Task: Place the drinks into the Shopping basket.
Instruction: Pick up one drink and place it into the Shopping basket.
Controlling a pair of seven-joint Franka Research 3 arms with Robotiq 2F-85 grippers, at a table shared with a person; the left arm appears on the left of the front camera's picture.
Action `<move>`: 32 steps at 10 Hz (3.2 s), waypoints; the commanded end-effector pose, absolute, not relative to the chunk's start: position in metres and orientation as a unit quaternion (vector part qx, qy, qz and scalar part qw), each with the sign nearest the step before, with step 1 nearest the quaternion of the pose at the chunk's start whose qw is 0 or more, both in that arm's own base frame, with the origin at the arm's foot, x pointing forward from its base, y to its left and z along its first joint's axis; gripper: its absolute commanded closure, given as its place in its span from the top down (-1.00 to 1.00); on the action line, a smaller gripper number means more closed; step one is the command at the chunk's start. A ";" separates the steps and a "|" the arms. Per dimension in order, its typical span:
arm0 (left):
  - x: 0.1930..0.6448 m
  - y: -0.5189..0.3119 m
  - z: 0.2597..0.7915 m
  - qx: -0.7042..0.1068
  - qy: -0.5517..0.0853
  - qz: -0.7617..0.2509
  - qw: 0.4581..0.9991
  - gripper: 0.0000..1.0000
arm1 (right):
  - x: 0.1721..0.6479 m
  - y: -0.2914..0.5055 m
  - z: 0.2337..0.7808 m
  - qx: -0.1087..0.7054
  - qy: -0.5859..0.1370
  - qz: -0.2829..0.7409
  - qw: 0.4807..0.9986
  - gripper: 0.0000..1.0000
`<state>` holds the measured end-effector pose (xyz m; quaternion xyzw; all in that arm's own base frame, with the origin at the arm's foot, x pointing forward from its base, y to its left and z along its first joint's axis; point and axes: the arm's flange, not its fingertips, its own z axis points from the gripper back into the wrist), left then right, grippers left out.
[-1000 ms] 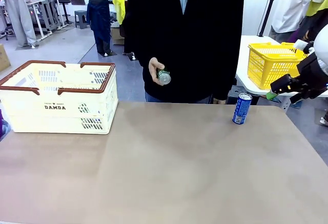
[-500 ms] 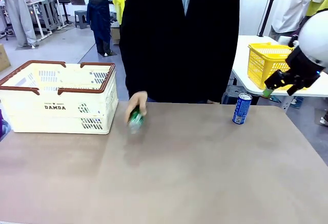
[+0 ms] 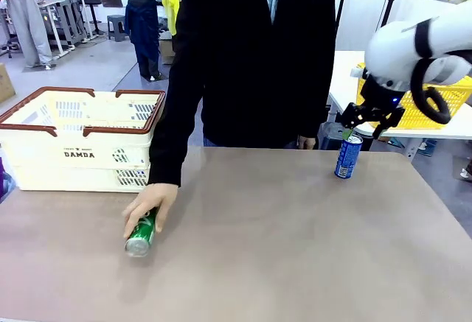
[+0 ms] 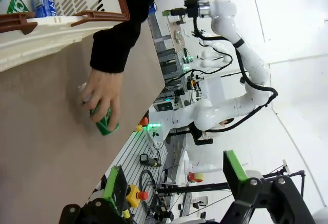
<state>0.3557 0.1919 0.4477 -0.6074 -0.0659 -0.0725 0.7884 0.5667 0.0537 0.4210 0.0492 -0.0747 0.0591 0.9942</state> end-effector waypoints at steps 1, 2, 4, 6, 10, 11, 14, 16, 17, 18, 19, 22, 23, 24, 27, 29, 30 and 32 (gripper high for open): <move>0.346 0.220 0.466 -0.600 -0.036 -0.084 0.795 1.00 | 0.577 0.063 0.413 0.020 -0.085 0.041 0.995 1.00; 0.329 0.259 0.478 -0.545 0.018 -0.095 0.833 1.00 | 0.581 0.067 0.402 0.004 -0.078 0.039 0.996 1.00; 0.300 0.310 0.482 -0.517 0.090 -0.099 0.845 1.00 | 0.588 0.065 0.392 -0.007 -0.073 0.023 0.997 1.00; 0.290 0.317 0.472 -0.548 0.102 -0.075 0.827 1.00 | 0.597 0.065 0.383 0.001 -0.078 0.009 0.997 1.00; 0.292 0.294 0.461 -0.568 0.101 -0.082 0.813 1.00 | 0.612 0.062 0.371 -0.002 -0.090 -0.009 0.996 1.00; 0.296 0.282 0.463 -0.582 0.064 -0.078 0.807 1.00 | 0.614 0.061 0.370 -0.002 -0.092 -0.014 0.996 1.00; 0.294 0.213 0.454 -0.639 0.117 -0.095 0.754 1.00 | 0.613 0.059 0.370 -0.001 -0.092 -0.019 0.996 1.00; 0.294 0.170 0.437 -0.626 0.160 -0.105 0.756 1.00 | 0.613 0.059 0.372 -0.003 -0.089 -0.019 0.996 1.00; 0.299 0.171 0.436 -0.632 0.160 -0.085 0.754 1.00 | 0.613 0.060 0.372 -0.001 -0.082 -0.018 0.996 1.00; 0.298 0.175 0.438 -0.628 0.155 -0.101 0.756 1.00 | 0.613 0.061 0.371 0.000 -0.080 -0.016 0.997 1.00; 0.305 0.196 0.447 -0.610 0.116 -0.077 0.780 1.00 | 0.613 0.061 0.372 0.002 -0.080 -0.014 0.997 1.00; 0.316 0.270 0.461 -0.553 0.080 -0.024 0.829 1.00 | 0.612 0.062 0.372 0.003 -0.078 -0.009 0.997 1.00; 0.315 0.274 0.457 -0.552 0.081 -0.016 0.830 1.00 | 0.612 0.063 0.372 0.003 -0.077 -0.008 0.997 1.00; 0.313 0.269 0.453 -0.556 0.088 -0.019 0.827 1.00 | 0.612 0.064 0.372 -0.003 -0.074 -0.005 0.997 0.57; 0.311 0.258 0.450 -0.563 0.096 -0.029 0.821 1.00 | 0.613 0.063 0.372 -0.005 -0.074 -0.010 0.997 -1.00; 0.307 0.232 0.457 -0.604 0.115 -0.042 0.787 1.00 | 0.611 0.062 0.372 -0.007 -0.077 -0.009 0.997 -1.00; 0.304 0.207 0.456 -0.642 0.144 -0.051 0.751 1.00 | 0.609 0.061 0.374 -0.007 -0.076 -0.009 0.997 -1.00; 0.298 0.165 0.441 -0.655 0.204 -0.053 0.726 1.00 | 0.602 0.057 0.383 -0.002 -0.080 -0.007 0.997 -1.00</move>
